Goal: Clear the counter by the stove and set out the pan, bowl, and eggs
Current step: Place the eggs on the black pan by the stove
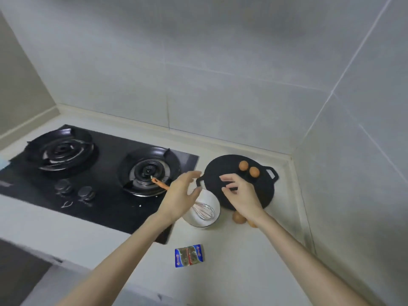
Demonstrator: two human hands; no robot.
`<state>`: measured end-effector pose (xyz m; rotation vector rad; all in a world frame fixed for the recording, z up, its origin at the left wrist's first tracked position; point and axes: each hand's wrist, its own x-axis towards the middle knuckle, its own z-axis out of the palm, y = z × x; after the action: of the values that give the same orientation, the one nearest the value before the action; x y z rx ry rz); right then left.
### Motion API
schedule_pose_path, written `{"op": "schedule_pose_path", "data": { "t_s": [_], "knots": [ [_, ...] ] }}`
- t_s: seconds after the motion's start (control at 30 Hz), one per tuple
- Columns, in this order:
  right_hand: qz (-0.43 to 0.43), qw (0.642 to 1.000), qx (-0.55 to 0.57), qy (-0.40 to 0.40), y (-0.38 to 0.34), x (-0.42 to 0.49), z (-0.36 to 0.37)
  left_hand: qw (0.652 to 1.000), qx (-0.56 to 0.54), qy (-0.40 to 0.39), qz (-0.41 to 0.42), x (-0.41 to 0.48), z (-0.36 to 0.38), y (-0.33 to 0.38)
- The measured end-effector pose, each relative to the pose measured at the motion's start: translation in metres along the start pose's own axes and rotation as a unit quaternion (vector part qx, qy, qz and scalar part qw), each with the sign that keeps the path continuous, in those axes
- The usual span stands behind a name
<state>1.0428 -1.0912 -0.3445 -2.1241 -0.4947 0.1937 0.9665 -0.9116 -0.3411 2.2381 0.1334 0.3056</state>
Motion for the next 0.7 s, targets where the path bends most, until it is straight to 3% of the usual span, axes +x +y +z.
{"op": "schedule_pose_path", "data": {
  "t_s": [0.33, 0.7],
  "knots": [
    [-0.176, 0.972, 0.028, -0.153, -0.169, -0.031, 0.112, 0.979, 0.059, 0.180, -0.076, -0.128, -0.170, -0.013],
    [-0.332, 0.874, 0.065, -0.349, -0.323, -0.144, 0.277, 0.887, 0.140, 0.388, -0.205, -0.355, -0.306, -0.015]
  ]
}}
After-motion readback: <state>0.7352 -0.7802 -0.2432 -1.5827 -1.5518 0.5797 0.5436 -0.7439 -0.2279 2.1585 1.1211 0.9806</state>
